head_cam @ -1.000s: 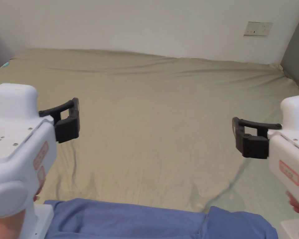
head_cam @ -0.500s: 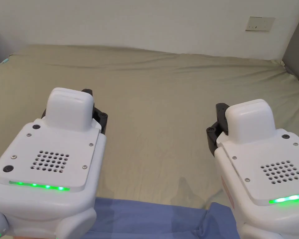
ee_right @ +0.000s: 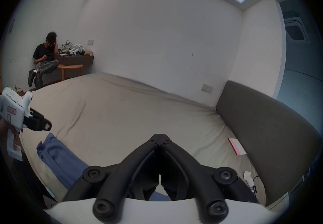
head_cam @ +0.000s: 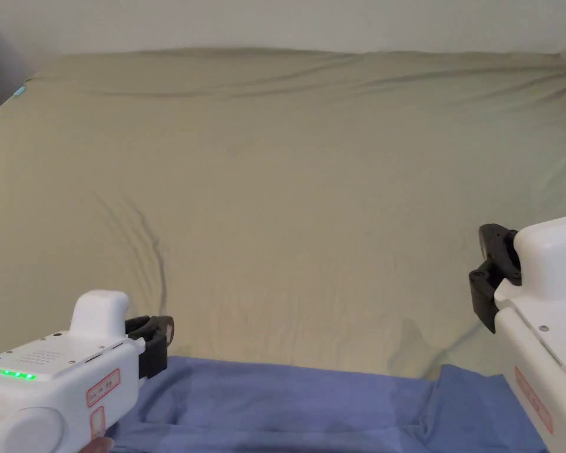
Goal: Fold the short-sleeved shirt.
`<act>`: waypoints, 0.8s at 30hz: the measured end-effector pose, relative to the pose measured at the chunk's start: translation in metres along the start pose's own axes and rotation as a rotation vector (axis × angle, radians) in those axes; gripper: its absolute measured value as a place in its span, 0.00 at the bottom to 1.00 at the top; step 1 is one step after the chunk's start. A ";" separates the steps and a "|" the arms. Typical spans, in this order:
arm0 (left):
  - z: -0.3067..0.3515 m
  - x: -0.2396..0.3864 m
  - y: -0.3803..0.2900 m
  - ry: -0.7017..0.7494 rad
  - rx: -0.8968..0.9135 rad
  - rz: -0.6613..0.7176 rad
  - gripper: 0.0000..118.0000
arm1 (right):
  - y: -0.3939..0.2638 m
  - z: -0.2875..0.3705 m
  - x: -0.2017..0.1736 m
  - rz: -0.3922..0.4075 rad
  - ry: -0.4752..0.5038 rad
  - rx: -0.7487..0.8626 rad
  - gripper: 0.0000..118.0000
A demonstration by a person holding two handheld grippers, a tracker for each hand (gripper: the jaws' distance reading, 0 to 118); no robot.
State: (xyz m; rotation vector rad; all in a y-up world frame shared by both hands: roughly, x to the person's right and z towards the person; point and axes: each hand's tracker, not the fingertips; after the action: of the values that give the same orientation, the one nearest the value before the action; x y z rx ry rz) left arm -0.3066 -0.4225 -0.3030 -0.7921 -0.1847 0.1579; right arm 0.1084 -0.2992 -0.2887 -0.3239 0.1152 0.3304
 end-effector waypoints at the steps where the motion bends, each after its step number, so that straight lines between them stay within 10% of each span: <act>1: -0.005 -0.023 -0.009 -0.025 -0.061 0.056 0.00 | -0.004 -0.002 0.003 -0.001 0.002 -0.019 0.02; 3: -0.009 -0.066 -0.028 -0.093 -0.148 0.196 0.18 | -0.011 -0.005 0.009 -0.007 0.005 -0.048 0.02; 6: -0.011 -0.117 -0.050 -0.142 -0.163 0.366 0.81 | -0.018 -0.009 0.015 -0.009 0.009 -0.083 0.02; 24: -0.070 -0.155 -0.111 -0.726 -0.216 0.831 0.94 | -0.011 0.003 0.016 -0.069 0.047 -0.128 0.02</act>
State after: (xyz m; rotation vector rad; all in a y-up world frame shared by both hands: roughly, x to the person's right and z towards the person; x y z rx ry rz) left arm -0.4333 -0.5797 -0.2880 -0.9634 -0.5568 1.2346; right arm 0.1277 -0.3028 -0.2851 -0.4615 0.1288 0.2627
